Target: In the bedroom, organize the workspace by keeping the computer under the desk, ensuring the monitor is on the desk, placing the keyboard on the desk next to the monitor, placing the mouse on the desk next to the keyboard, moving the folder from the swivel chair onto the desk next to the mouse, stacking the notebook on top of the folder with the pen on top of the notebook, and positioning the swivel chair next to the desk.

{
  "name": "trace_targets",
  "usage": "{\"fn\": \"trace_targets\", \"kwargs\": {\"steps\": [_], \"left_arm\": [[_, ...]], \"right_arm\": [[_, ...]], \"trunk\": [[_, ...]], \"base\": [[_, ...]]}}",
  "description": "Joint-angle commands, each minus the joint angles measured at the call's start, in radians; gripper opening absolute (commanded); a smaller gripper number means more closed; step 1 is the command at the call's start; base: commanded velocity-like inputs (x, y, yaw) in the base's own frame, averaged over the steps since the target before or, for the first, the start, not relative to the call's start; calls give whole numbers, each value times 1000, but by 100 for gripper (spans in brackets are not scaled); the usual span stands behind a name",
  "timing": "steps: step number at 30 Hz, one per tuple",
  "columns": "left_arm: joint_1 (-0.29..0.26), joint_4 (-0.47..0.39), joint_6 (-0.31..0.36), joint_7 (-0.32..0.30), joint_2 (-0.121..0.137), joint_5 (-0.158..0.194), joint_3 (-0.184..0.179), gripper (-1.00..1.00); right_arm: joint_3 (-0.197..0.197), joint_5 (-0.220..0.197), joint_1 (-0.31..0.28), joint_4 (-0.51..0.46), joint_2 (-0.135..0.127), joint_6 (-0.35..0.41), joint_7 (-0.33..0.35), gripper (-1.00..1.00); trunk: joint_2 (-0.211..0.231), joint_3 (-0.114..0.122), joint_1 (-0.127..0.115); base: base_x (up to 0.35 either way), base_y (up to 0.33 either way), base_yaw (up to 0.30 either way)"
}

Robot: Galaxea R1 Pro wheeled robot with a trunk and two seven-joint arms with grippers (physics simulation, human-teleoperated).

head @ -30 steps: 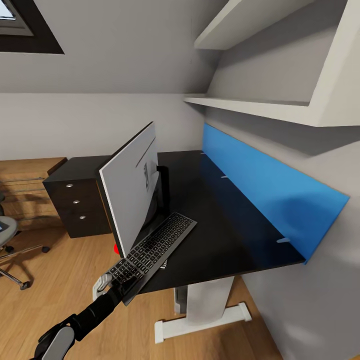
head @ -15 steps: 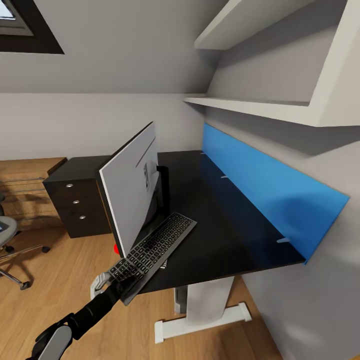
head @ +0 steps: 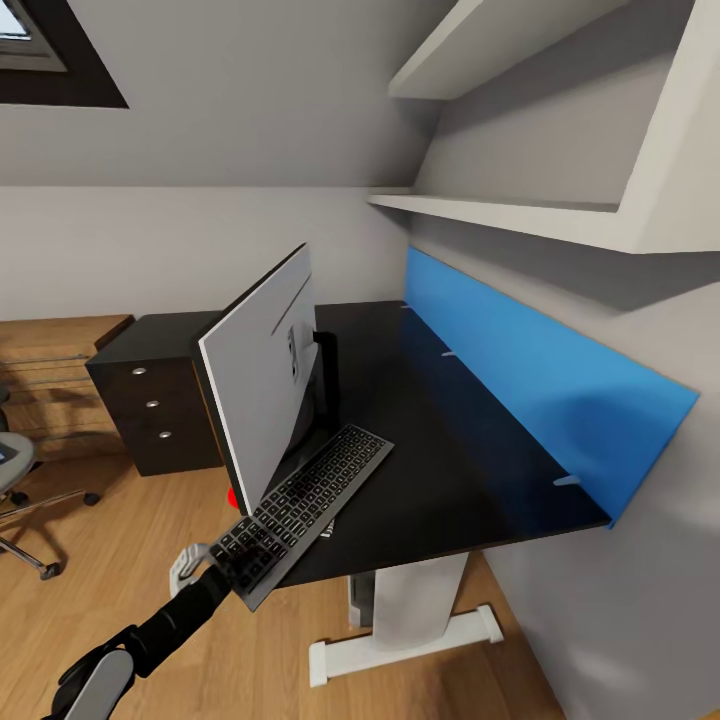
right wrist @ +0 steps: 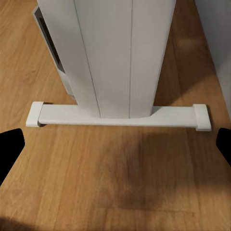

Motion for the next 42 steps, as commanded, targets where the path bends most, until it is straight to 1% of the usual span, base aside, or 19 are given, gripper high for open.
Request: {"fn": "trace_targets", "kwargs": {"steps": [1,5,11,32,33,42], "left_arm": [[-1,0,8,-1,0,7,4,100],[-1,0,9,-1,0,7,15,100],[-1,0,10,-1,3,7,21,100],[-1,1,10,-1,7,8,20,100],[-1,1,10,-1,7,8,20,-100],[-1,1,10,-1,6,8,19,-100]], "right_arm": [[-2,3,-1,2,0,-4,1,100],[-2,3,-1,2,0,-4,1,100],[-2,3,-1,2,-1,-4,1,100],[-2,3,-1,2,-1,-4,1,100],[-2,3,-1,2,-1,-4,1,100],[-2,3,-1,2,0,-4,1,100]], "trunk": [[0,-1,0],[0,-1,0],[0,-1,0],[0,-1,0],[0,-1,0],[0,-1,0]], "base": [[0,0,0],[0,0,0],[0,0,0],[0,0,0],[0,0,0],[0,0,0]]}}
